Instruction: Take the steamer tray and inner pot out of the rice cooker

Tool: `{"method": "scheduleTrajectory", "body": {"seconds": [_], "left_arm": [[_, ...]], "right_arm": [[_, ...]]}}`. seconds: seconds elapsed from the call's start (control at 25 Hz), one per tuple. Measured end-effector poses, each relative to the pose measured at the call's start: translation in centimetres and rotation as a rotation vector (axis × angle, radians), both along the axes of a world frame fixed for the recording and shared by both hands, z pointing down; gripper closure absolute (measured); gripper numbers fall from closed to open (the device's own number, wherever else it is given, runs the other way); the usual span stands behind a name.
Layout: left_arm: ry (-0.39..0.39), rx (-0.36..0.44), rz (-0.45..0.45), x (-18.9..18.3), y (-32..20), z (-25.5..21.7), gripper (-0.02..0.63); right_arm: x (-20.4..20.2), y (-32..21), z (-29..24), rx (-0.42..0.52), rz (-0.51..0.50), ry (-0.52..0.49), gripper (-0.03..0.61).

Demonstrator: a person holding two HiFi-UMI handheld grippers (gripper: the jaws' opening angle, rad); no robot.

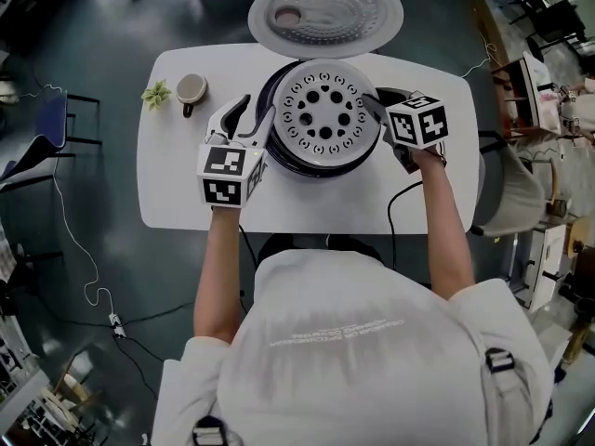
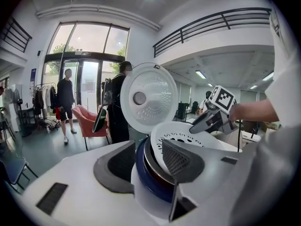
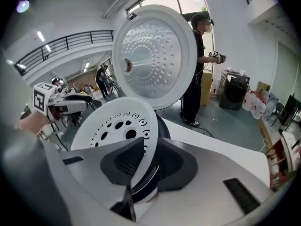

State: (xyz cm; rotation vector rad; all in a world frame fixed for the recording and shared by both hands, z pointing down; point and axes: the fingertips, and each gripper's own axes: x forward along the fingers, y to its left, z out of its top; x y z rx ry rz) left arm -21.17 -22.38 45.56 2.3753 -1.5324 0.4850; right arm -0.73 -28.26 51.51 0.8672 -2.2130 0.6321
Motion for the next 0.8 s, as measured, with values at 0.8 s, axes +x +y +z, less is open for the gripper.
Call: {"method": "scheduleTrajectory", "body": {"seconds": [0.8], "left_arm": [[0.049, 0.118, 0.191, 7.9, -1.9, -4.9, 0.431]], "right_arm": [[7.9, 0.5, -5.0, -0.001, 0.478, -0.496, 0.523]]}}
